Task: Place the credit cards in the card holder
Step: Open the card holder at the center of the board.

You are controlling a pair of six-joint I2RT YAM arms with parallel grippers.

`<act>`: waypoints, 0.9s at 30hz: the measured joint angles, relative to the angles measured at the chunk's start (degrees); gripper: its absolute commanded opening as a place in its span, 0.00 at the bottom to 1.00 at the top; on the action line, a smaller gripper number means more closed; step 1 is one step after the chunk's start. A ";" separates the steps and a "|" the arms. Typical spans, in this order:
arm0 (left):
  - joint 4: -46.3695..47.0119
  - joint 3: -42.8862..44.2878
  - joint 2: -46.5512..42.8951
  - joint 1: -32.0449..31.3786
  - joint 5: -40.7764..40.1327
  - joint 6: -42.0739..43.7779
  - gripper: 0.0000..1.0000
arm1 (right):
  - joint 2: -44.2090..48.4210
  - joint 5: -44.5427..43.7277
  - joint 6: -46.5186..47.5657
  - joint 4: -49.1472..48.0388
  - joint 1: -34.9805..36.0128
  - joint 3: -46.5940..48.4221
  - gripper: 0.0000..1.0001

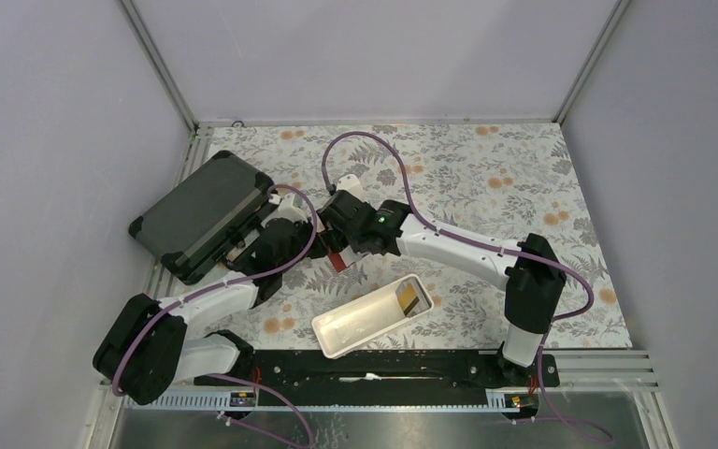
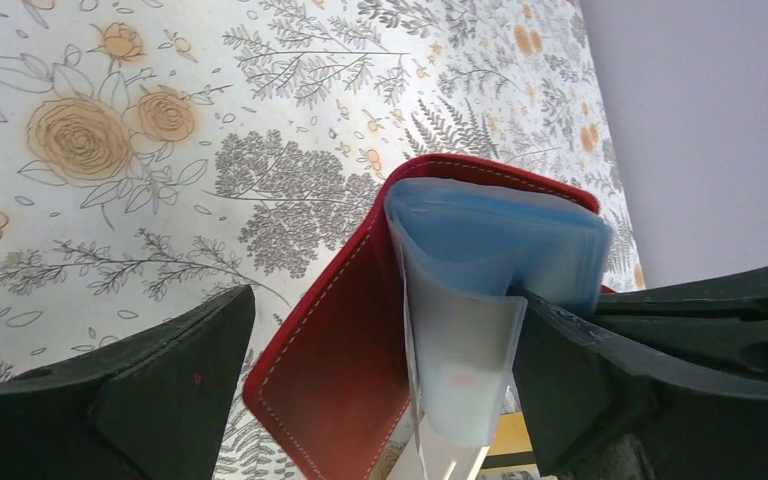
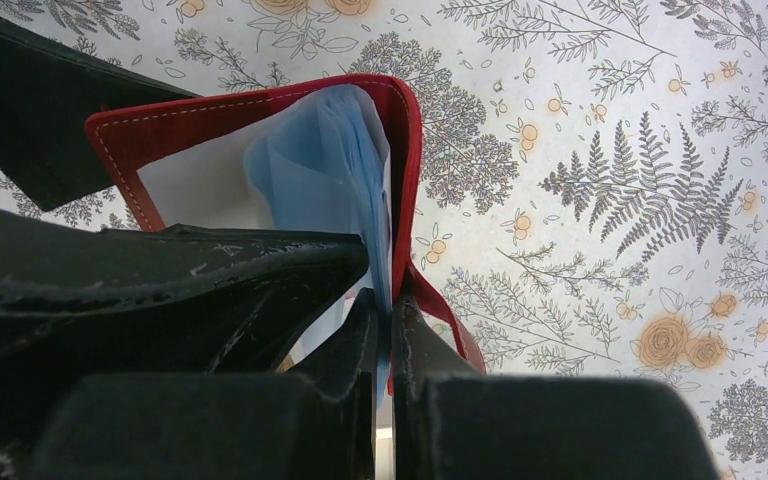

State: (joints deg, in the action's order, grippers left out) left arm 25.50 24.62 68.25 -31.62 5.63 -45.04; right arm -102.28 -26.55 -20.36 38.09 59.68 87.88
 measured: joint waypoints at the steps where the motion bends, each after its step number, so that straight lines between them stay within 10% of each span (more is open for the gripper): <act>1: -0.37 0.00 0.00 0.00 -0.24 0.04 0.99 | 0.00 -0.02 -0.02 0.02 0.02 0.02 0.00; 27: -12.48 -0.87 -9.03 -0.04 -7.93 -1.16 0.68 | 0.00 -1.03 -0.44 0.22 0.07 0.15 0.00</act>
State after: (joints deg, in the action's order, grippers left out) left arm 13.02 23.75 59.22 -31.66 -2.31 -46.19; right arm -102.28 -27.57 -20.80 38.30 59.75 88.03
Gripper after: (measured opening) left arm 0.695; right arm 0.039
